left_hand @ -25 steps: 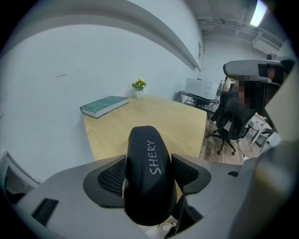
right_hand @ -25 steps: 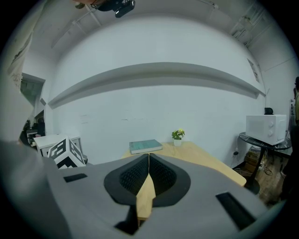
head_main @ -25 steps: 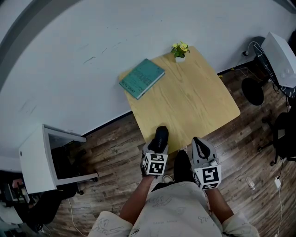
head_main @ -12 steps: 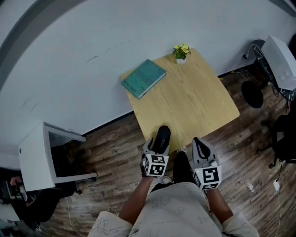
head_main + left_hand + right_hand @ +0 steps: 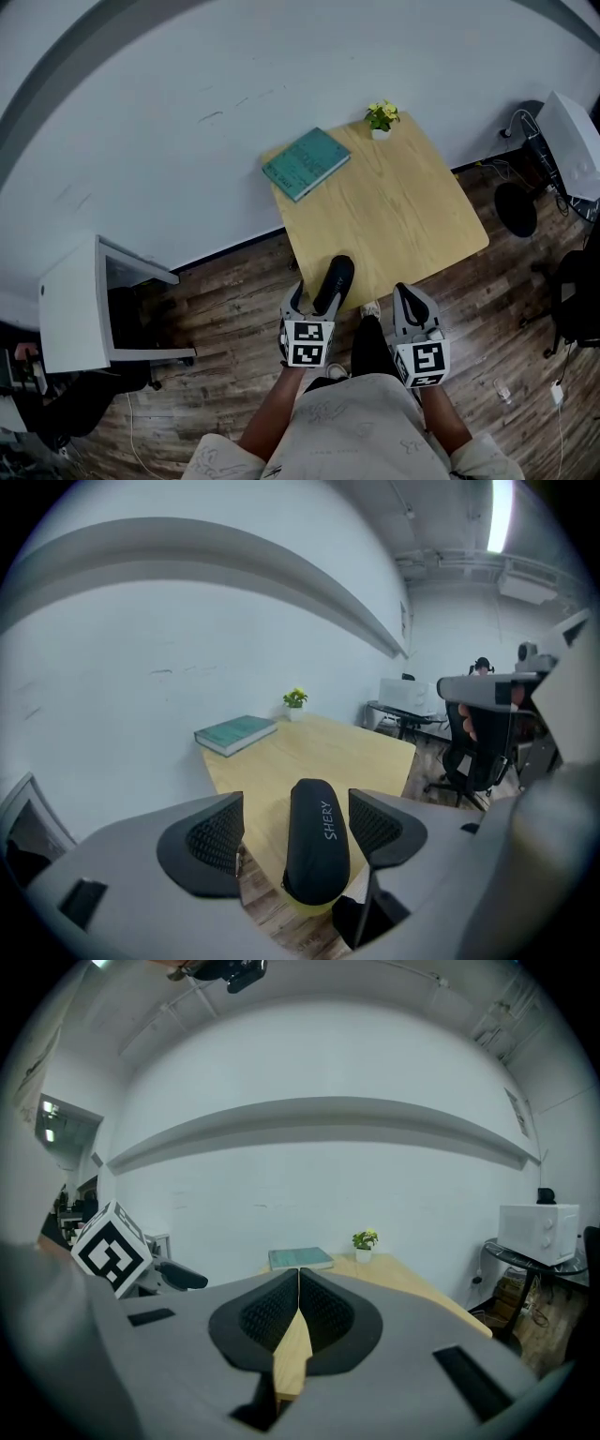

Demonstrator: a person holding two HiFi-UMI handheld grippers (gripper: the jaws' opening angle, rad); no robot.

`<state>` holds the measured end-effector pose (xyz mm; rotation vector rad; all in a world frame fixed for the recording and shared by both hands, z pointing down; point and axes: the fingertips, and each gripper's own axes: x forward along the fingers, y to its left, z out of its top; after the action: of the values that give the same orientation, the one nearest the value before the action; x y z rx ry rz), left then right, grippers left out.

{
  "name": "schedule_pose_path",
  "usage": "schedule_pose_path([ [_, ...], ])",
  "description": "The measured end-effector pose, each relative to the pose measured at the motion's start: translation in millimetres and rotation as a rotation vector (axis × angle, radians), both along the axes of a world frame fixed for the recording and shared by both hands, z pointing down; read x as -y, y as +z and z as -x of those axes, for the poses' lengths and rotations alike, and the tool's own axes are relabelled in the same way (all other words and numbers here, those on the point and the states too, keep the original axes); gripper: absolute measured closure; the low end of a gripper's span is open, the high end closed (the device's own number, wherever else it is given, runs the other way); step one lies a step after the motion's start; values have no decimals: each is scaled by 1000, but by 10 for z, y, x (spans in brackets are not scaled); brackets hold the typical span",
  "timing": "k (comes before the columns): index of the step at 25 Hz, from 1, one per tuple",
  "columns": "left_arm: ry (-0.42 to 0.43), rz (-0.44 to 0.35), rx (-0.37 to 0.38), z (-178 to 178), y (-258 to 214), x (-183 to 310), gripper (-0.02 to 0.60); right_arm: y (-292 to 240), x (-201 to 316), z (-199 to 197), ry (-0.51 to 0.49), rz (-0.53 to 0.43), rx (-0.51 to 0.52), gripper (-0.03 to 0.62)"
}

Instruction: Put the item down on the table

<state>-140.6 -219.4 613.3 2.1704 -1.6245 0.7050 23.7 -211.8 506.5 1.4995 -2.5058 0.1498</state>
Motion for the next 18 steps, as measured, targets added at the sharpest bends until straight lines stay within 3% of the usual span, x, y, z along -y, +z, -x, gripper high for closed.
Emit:
schedule_pose_path([
  [8, -91, -151, -53, 313, -586, -211, 250, -136, -87, 77, -12, -37, -5, 577],
  [18, -199, -324, -60, 741, -1120, -486, 250, -590, -65, 99, 4, -146, 5, 577],
])
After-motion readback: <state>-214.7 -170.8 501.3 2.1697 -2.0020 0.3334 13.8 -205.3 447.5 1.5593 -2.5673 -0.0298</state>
